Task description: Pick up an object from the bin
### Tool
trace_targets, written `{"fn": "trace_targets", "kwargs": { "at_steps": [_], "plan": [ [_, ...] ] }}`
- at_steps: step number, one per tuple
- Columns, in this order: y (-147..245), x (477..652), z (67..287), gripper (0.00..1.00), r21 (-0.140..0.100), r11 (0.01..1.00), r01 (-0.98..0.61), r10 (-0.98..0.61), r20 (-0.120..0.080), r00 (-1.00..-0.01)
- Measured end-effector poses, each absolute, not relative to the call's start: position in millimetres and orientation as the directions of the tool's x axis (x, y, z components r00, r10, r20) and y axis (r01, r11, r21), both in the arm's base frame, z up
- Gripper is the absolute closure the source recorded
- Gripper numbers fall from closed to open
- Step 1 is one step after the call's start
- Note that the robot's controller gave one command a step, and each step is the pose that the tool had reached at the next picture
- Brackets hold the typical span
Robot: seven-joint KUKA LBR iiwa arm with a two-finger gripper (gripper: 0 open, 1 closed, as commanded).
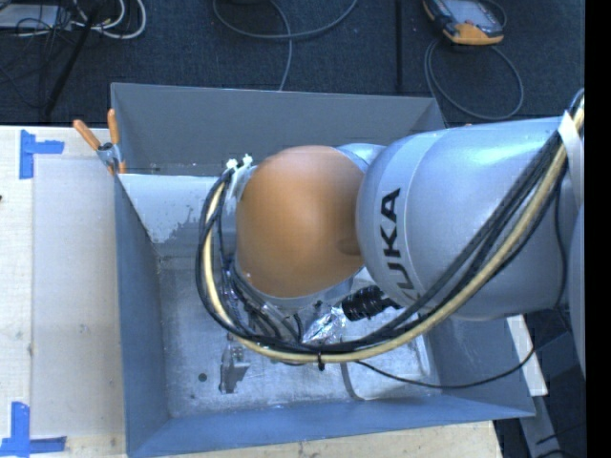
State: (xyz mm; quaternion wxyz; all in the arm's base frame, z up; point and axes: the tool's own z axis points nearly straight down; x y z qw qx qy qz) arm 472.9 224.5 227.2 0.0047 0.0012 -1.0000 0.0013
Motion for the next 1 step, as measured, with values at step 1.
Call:
{"fn": "trace_targets", "kwargs": {
  "at_steps": [1],
  "plan": [
    [179.7, 541.4, 108.5, 0.00, -0.002, 0.993, -0.117, -0.117, 0.007, -0.993]
  ]
}}
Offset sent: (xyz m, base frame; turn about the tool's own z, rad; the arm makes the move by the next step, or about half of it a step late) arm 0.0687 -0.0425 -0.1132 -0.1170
